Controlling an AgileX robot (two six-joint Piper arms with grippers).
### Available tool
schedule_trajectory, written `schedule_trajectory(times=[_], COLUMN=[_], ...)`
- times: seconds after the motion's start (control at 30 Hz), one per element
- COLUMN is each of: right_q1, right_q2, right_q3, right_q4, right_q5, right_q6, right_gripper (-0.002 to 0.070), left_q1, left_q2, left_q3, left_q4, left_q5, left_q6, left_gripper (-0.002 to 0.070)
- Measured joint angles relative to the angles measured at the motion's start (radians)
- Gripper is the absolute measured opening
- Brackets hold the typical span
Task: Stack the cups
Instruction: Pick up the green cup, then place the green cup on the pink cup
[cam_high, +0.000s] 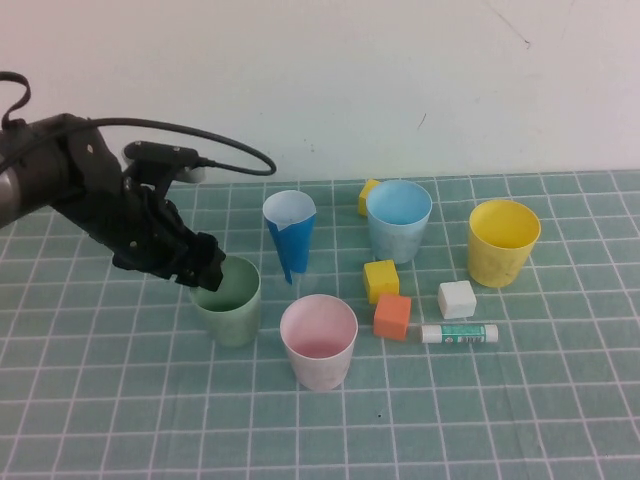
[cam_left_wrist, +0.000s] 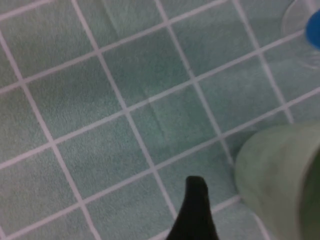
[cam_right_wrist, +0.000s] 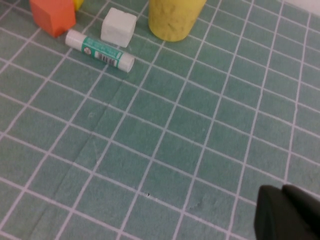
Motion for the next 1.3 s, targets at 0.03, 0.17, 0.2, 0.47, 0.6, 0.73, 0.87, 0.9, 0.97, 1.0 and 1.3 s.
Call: schedule_trajectory(times=[0.03, 0.17, 0.2, 0.47, 0.6, 0.73, 0.87, 0.9, 0.97, 1.0, 1.3], right_q1=[0.0, 0.0, 0.0, 0.0, 0.0, 0.0, 0.0, 0.0, 0.0, 0.0, 0.0], right_q2=[0.0, 0.0, 0.0, 0.0, 0.0, 0.0, 0.0, 0.0, 0.0, 0.0, 0.0], right_q3=[0.0, 0.0, 0.0, 0.0, 0.0, 0.0, 0.0, 0.0, 0.0, 0.0, 0.0], right_q4=[0.0, 0.0, 0.0, 0.0, 0.0, 0.0, 0.0, 0.0, 0.0, 0.0, 0.0], right_q5=[0.0, -0.002, -0.002, -0.004, -0.02, -0.04, -0.044, -0.044, -0.044, -0.044, -0.047], right_q6=[-0.002, -0.004, -0.004, -0.004, -0.004, -0.004, -0.004, -0.004, -0.004, -0.004, -0.004], right_gripper=[-0.0003, -0.0003, -0.0003, -0.0003, -0.0003, -0.0003, -0.0003, -0.0003, -0.0003, -0.0003, -0.0003], left_q1=[0.0, 0.0, 0.0, 0.0, -0.002, -0.033, -0.126, -0.151, -0.193, -0.213, -0.277], left_q2=[0.019, 0.075, 0.081, 0.044, -0.009, -0.065, -0.084, -0.084, -0.084, -0.084, -0.055], left_q3=[-0.005, -0.016, -0.016, -0.131, -0.25, -0.284, -0.285, -0.285, -0.285, -0.285, -0.285], left_q4=[0.008, 0.032, 0.038, 0.055, -0.026, -0.058, 0.039, 0.056, 0.076, 0.087, 0.182], left_q5=[-0.002, -0.016, -0.016, 0.126, 0.294, 0.358, 0.397, 0.399, 0.403, 0.403, 0.381], left_q6=[0.0, -0.002, -0.002, -0.006, -0.016, -0.029, -0.083, -0.091, -0.1, -0.105, -0.182], left_gripper=[0.0494, 0.0318, 0.0234, 0.0015, 0.0011, 0.001, 0.001, 0.001, 0.001, 0.001, 0.0009])
